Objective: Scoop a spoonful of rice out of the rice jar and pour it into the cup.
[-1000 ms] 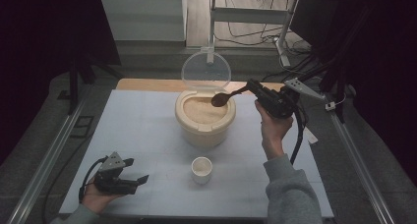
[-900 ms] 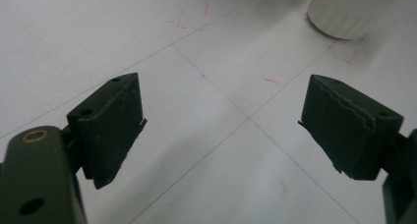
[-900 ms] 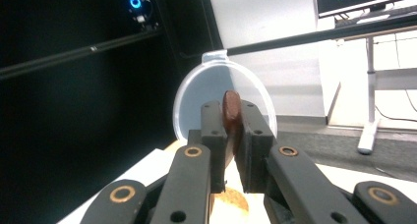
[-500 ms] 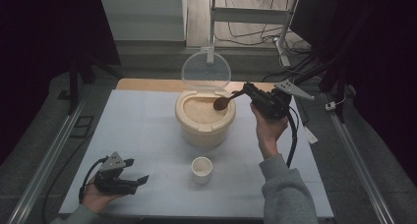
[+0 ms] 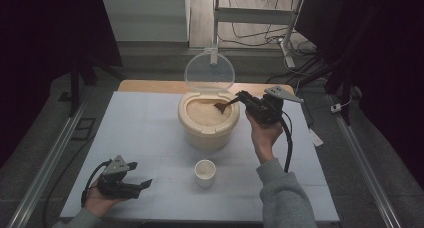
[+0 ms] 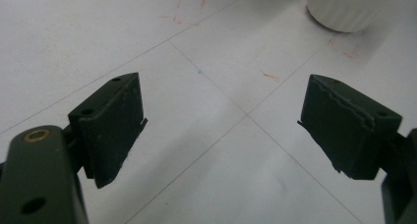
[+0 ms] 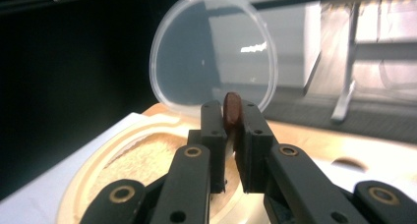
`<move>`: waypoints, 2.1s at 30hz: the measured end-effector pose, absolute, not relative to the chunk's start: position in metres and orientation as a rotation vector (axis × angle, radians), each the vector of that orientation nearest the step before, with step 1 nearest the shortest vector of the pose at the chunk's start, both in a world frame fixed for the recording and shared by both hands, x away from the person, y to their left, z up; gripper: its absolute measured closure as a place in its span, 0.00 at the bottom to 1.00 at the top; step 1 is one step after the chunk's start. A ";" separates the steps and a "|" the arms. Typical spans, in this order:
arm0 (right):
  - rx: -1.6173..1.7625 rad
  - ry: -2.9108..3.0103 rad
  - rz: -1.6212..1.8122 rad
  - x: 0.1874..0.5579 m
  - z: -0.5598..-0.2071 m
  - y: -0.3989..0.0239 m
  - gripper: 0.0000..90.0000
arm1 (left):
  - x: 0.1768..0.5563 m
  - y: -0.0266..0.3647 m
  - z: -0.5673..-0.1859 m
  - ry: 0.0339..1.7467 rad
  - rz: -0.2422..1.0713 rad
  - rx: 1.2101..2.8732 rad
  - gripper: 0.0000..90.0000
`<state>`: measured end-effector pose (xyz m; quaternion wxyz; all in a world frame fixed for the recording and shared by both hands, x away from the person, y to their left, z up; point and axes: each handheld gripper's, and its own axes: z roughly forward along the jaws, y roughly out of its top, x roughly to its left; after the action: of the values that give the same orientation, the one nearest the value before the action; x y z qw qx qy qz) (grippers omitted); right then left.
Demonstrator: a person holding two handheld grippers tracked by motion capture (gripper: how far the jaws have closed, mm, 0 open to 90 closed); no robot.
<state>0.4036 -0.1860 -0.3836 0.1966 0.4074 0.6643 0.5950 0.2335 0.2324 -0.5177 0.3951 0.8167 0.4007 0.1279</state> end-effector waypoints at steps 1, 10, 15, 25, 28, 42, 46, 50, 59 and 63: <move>1.173 1.857 1.686 0.404 -0.387 -0.186 0.92 | 0.234 0.232 -0.518 1.016 0.324 2.071 0.18; 1.338 1.809 1.820 0.409 -0.397 -0.194 0.92 | 0.234 0.233 -0.518 1.016 0.324 2.070 0.18; 1.416 1.788 1.847 0.411 -0.397 -0.196 0.92 | 0.234 0.233 -0.518 1.015 0.325 2.070 0.18; 1.599 1.715 1.948 0.414 -0.400 -0.211 0.92 | 0.234 0.233 -0.518 1.015 0.325 2.072 0.18; 1.623 1.711 1.970 0.414 -0.401 -0.215 0.92 | 0.234 0.232 -0.518 1.015 0.326 2.072 0.18; 1.756 1.647 2.069 0.414 -0.402 -0.230 0.92 | 0.234 0.231 -0.518 1.006 0.340 2.088 0.19; 1.798 1.635 2.102 0.415 -0.404 -0.233 0.92 | 0.234 0.231 -0.519 1.006 0.341 2.089 0.19; 1.812 1.630 2.114 0.415 -0.405 -0.235 0.92 | 0.234 0.231 -0.519 1.006 0.341 2.092 0.19; 1.874 1.596 2.169 0.415 -0.405 -0.240 0.92 | 0.234 0.231 -0.519 1.004 0.342 2.094 0.19; 1.881 1.597 2.179 0.415 -0.405 -0.242 0.92 | 0.234 0.231 -0.519 1.004 0.342 2.095 0.19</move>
<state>0.4155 -0.2423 -0.4053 -0.0750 0.5698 0.4839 0.6600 0.2340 0.2307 -0.5190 0.3863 0.8229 0.3944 0.1342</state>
